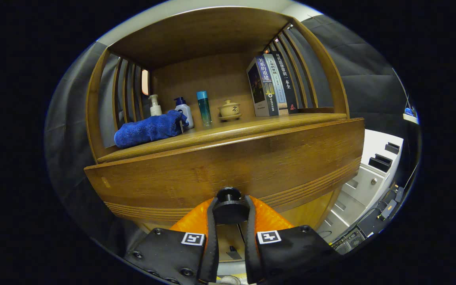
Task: Pull open the drawer, take out the items inside it, and place them on the countertop above the cabinet.
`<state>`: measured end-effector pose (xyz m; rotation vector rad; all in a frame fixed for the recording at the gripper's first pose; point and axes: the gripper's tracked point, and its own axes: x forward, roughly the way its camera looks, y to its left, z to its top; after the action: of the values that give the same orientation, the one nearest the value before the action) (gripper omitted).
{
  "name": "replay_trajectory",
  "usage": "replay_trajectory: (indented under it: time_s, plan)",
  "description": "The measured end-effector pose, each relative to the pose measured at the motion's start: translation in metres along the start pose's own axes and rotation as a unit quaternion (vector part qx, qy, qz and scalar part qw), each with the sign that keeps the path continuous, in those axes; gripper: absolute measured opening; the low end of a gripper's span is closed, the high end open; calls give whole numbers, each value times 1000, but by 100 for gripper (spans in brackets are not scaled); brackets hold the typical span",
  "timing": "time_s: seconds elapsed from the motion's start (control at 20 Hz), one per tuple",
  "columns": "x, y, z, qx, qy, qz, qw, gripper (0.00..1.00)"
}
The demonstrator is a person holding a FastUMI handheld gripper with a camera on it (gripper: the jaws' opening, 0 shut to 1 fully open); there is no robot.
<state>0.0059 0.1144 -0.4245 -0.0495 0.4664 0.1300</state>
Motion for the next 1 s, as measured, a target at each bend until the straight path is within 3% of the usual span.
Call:
replay_trajectory:
  time_s: [1.0]
  plan:
    - [-98, -7, -22, -13, -5, 2, 1000, 35]
